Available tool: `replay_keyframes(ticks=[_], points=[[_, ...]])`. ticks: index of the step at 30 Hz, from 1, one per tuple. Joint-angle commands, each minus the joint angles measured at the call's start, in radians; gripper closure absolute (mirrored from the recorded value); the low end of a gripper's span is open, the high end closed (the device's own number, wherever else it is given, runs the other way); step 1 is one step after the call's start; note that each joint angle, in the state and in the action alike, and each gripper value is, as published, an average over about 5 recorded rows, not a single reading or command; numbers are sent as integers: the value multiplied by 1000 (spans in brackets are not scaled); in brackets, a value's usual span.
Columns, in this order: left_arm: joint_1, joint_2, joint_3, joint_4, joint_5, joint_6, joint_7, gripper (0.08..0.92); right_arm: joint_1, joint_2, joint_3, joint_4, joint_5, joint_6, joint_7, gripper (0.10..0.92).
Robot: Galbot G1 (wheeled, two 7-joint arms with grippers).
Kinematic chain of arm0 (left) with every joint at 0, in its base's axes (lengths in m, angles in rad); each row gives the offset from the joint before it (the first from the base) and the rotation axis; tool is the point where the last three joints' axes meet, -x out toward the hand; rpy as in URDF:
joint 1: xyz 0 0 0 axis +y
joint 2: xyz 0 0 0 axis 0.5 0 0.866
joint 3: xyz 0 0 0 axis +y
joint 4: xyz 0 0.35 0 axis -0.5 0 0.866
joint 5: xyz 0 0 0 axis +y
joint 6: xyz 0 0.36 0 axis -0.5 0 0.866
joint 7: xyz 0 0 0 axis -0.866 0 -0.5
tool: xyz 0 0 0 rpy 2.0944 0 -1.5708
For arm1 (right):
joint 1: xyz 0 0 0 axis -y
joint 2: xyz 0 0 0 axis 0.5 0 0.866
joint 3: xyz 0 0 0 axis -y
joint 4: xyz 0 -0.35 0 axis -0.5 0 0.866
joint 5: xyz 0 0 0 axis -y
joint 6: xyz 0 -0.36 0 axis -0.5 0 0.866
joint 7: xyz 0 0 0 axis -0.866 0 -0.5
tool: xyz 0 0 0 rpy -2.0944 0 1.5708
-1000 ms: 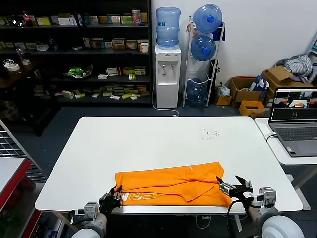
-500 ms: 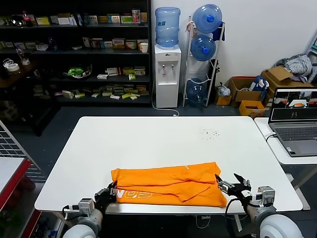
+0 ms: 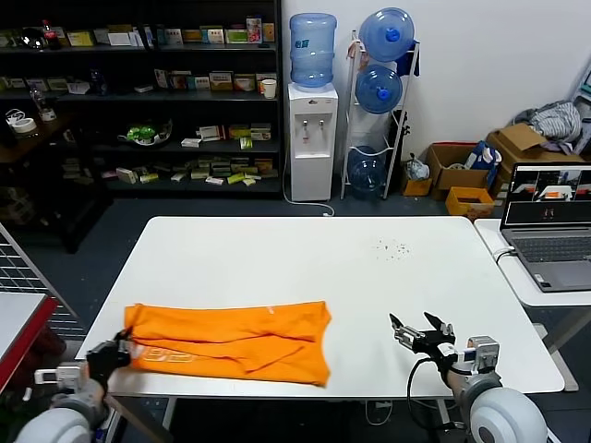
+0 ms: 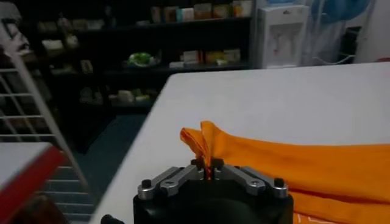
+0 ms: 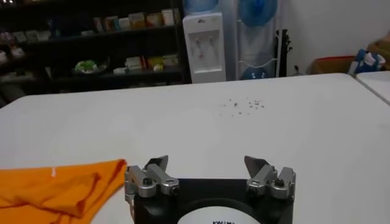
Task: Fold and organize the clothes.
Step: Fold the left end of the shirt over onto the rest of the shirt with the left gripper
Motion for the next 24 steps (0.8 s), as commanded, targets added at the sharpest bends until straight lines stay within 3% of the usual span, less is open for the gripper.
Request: replay_keyframes(ticks=[1,6,11,17,24], points=[[124,106,-280,79,40,-54,28,863,35,9,-32,-3,-8,2,0,203],[96,14,-127,-115,31,-13,31,863,23,22,-32,-2,-21,-1,4,203],[-44,-128,188,-296,-60,96,-31,863,-4,43,-13,-9,-34,-4,9,203],[-202,-304,406,-281,-84,145,-63,863,-54,70,23,-8,-55,-6,12,203],[-301,-379,469,-200,-72,140,-60,863,-90,95,46,-7,-69,-6,11,203]])
